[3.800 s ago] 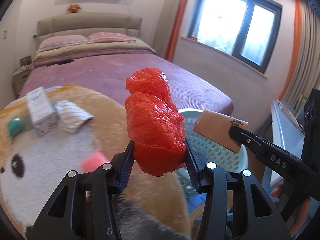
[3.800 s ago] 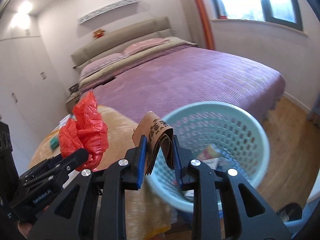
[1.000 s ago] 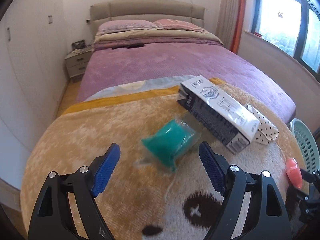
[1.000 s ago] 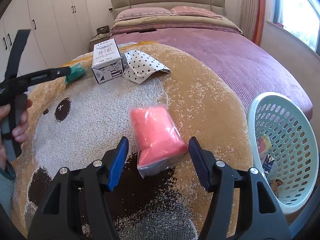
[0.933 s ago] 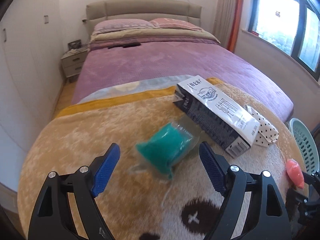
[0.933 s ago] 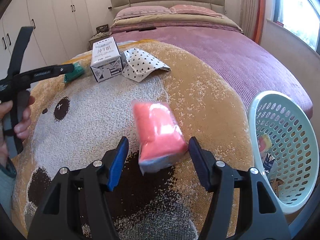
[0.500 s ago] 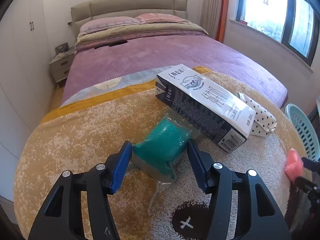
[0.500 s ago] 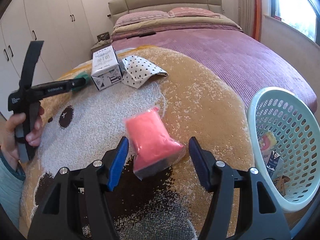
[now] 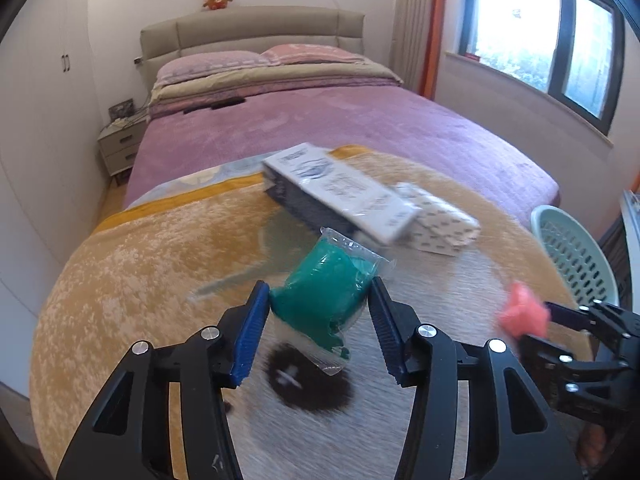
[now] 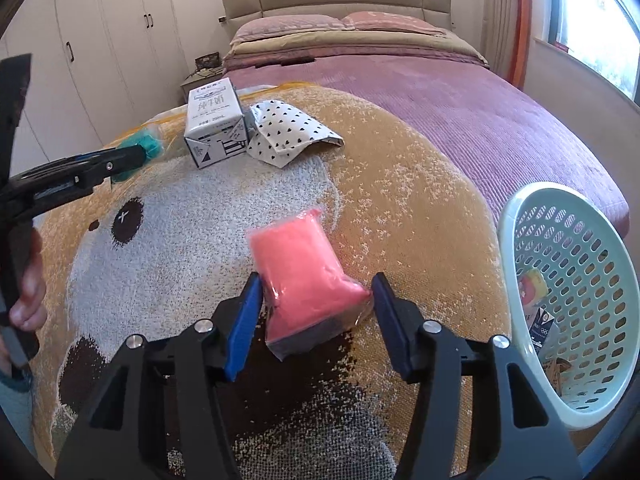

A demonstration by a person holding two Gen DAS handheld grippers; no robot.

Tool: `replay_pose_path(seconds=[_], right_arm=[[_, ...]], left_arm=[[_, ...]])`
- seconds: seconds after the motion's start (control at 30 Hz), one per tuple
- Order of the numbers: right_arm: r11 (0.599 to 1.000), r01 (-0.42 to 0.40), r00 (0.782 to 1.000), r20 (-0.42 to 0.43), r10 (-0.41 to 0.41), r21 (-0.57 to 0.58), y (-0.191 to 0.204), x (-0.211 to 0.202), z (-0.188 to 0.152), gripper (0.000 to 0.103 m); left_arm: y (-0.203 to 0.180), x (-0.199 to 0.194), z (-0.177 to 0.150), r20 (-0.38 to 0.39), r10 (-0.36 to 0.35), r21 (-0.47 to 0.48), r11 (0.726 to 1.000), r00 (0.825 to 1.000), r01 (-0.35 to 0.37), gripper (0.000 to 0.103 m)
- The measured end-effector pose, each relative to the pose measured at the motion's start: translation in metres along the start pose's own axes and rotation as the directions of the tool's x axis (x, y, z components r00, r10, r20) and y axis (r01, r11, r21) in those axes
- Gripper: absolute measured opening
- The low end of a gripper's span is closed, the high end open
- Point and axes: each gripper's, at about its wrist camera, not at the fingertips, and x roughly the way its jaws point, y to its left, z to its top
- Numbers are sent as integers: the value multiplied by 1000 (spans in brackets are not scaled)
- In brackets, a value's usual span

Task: Collect trash
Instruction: 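Carry the pink and teal packets over the basket and open both grippers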

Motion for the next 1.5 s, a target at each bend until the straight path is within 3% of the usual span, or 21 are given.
replay_pose_path(seconds=[0.17, 0.43, 0.57, 0.73, 0.93, 1.13, 1.5], right_arm=[[1000, -16, 999, 36, 15, 19, -5, -10, -2, 47], [998, 19, 996, 91, -25, 61, -24, -41, -7, 47], [992, 87, 985, 139, -99, 87, -45, -65, -4, 46], [968, 209, 955, 182, -232, 140, -86, -95, -5, 46], [933, 269, 930, 188, -317, 240, -142, -119, -10, 46], [896, 305, 915, 162, -370, 322, -187, -127, -19, 47], [834, 322, 913, 86, -399, 449, -244, -112, -34, 47]], left_arm=[[-28, -17, 0, 23, -16, 41, 999, 1000, 15, 49], [-85, -38, 6, 59, -83, 132, 988, 995, 74, 49], [-115, -41, 11, 69, -119, 176, 979, 991, 105, 49], [-153, -34, 15, 59, -168, 219, 964, 984, 152, 49], [-204, -20, 20, 41, -236, 249, 943, 971, 219, 49], [-244, 6, 26, -3, -289, 218, 934, 957, 283, 49], [-286, 61, 26, -110, -353, 135, 921, 929, 365, 50]])
